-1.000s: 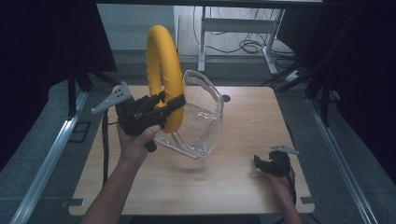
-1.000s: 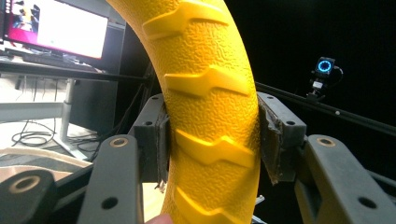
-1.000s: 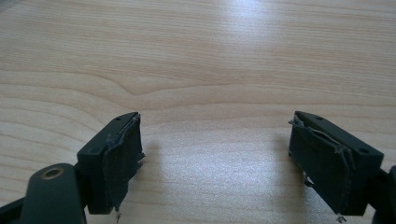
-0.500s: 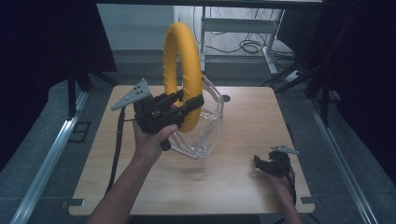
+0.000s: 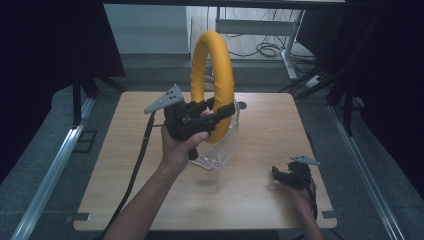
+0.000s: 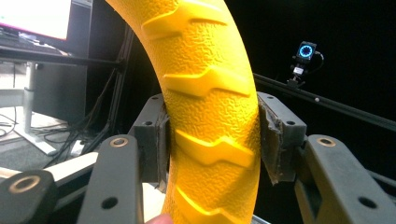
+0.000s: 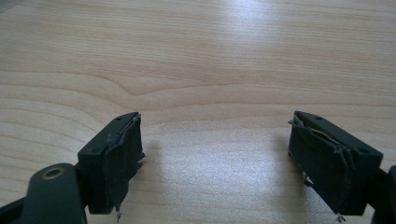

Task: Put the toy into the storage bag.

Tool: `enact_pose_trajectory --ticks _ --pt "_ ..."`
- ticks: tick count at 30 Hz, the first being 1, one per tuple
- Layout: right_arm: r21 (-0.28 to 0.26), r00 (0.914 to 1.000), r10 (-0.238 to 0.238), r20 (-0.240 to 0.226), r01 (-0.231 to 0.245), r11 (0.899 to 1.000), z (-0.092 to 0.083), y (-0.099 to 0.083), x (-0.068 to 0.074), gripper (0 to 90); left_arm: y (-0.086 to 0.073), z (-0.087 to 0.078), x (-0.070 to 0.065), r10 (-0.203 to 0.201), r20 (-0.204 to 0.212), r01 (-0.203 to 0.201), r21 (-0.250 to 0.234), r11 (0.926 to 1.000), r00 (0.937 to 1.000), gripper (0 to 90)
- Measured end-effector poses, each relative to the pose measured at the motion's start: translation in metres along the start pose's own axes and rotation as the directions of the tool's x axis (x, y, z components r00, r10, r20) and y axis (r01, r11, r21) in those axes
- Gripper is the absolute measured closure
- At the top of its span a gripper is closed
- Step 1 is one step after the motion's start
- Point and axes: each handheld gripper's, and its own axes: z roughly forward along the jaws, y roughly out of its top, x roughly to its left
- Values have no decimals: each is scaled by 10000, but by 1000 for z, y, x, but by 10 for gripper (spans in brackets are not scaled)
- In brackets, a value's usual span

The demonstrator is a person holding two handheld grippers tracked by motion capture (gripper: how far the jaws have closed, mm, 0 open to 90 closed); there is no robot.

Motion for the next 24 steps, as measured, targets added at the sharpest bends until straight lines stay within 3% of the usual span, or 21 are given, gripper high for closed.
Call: enact_pose_trajectory --ticks 12,24 --pt "1 10000 -25 24 25 10000 0 0 1 178 -13 12 5 38 138 -43 342 9994 9999 503" --pt "14 10000 -15 26 15 10000 0 -1 1 178 -30 14 19 -37 -173 48 633 9980 9998 503"
